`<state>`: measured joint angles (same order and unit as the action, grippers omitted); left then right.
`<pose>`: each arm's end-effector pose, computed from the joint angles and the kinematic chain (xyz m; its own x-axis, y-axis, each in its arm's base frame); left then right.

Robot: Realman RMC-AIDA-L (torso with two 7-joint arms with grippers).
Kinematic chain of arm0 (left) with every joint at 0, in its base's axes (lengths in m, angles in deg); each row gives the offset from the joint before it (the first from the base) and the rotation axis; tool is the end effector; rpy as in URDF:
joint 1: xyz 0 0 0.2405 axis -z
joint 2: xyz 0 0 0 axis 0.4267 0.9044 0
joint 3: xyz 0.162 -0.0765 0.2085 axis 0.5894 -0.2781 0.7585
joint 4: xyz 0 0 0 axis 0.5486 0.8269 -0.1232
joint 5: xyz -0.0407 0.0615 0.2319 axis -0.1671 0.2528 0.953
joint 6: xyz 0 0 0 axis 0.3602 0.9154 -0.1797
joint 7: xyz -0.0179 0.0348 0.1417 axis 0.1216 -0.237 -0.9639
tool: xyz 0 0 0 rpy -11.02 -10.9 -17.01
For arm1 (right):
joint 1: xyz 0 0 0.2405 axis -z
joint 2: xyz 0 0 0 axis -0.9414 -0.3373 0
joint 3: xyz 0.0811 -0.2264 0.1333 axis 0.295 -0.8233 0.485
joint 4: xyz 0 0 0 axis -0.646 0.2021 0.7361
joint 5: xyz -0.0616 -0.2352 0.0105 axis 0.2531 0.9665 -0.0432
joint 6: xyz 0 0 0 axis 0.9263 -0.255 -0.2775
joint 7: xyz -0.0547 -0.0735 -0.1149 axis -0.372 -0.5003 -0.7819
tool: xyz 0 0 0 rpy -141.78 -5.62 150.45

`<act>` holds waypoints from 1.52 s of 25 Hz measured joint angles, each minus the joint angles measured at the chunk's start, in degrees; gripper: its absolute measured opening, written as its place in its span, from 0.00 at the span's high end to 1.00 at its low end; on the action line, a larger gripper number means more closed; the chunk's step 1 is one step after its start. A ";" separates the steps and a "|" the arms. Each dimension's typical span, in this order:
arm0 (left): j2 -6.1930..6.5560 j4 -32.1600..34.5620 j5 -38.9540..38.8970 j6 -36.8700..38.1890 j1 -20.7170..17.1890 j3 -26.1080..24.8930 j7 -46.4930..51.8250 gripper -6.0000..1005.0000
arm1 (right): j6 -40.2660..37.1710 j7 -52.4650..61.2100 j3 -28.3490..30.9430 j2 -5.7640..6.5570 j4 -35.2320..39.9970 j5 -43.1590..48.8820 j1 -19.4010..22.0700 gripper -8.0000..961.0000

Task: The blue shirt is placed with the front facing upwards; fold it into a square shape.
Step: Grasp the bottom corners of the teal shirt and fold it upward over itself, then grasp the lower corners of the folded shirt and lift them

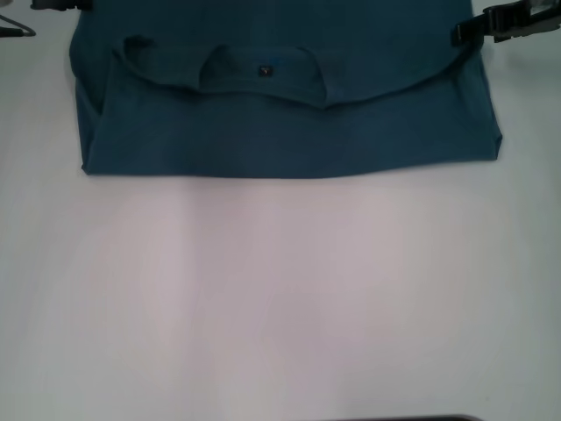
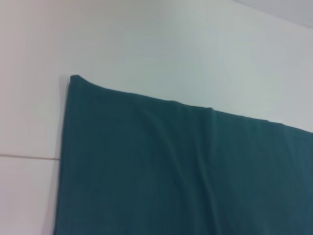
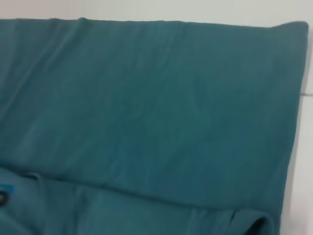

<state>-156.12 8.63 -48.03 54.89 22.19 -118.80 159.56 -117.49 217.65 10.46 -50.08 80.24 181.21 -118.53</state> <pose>-0.2305 0.5132 0.0451 0.3625 0.7668 0.5297 0.9072 -0.1604 -0.3888 0.2826 0.5009 0.0530 0.4548 -0.8225 -0.3414 -0.8231 -0.2418 -0.5139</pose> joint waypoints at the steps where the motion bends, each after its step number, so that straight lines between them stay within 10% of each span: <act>1: 0.00 -0.14 -0.03 0.50 -0.11 -0.43 0.00 0.36 | -1.73 -0.21 0.69 0.20 0.76 -0.78 0.26 0.37; 7: -0.94 -4.50 -0.96 4.61 -3.15 -3.38 -0.34 0.23 | -16.12 -7.97 3.94 -0.33 10.90 -13.81 7.43 0.12; 18: 0.12 -4.83 -15.36 18.25 -12.73 -12.02 -3.46 0.24 | -31.09 -24.17 8.98 -1.77 10.19 -38.29 23.26 0.06; 38: -0.12 6.26 -17.50 14.19 -18.19 -13.81 -8.05 0.25 | -33.20 -30.81 9.98 -1.78 4.04 -38.27 26.46 0.06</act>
<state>-156.24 14.88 -65.52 69.09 4.00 -132.60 151.51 -150.69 186.83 20.44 -51.86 84.28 142.94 -92.07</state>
